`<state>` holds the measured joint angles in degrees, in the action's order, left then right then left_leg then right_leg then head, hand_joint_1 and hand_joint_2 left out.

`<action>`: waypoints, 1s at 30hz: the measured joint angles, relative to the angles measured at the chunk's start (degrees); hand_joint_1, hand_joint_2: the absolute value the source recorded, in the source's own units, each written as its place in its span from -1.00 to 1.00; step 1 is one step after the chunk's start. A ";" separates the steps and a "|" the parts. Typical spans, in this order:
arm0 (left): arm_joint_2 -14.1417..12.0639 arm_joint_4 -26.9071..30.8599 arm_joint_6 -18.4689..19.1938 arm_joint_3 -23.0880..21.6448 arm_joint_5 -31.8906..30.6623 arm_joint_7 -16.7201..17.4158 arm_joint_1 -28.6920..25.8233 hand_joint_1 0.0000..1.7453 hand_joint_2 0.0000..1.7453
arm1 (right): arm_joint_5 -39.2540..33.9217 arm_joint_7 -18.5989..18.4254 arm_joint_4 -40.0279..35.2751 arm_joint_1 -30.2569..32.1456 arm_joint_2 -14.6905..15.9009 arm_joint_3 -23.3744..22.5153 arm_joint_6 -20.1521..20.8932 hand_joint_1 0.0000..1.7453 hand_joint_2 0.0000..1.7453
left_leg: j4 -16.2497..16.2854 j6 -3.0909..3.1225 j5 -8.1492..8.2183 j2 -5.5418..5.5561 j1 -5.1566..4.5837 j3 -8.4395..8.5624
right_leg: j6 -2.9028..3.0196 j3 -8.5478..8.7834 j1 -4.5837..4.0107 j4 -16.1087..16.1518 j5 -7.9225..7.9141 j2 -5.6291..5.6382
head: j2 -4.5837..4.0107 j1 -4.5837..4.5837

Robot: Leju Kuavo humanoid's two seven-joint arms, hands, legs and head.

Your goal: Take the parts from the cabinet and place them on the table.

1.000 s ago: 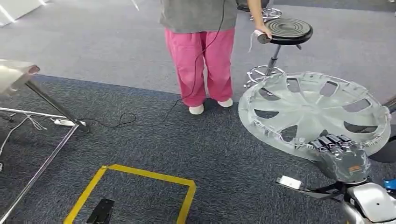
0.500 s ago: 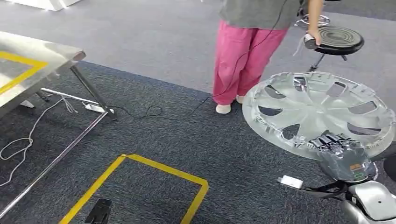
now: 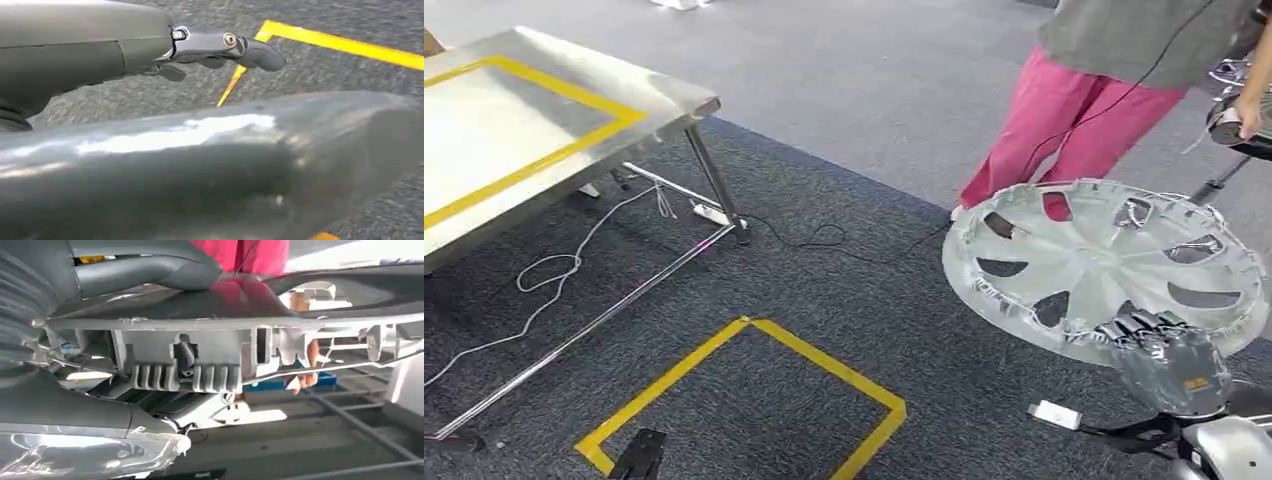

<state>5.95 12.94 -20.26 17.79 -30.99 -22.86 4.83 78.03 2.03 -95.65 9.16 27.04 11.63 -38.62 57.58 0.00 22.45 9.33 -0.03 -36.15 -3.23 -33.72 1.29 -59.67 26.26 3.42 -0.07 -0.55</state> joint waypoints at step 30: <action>1.31 0.00 2.23 -1.46 -1.20 2.88 0.42 -1.00 -1.00 | 1.84 -3.63 -7.01 9.43 -0.96 -6.58 0.00 1.00 1.00 | 0.06 0.24 0.50 -0.86 -0.11 0.49 | -0.36 0.54 0.19 0.30 0.37 0.59 | 0.00 0.02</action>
<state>7.26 12.94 -18.03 16.33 -32.20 -19.98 5.25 79.86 -1.60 -102.66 18.59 26.08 5.05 -38.62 57.64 0.24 22.96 8.48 -0.14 -35.66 -3.59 -33.18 1.48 -59.37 26.63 4.01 -0.07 -0.52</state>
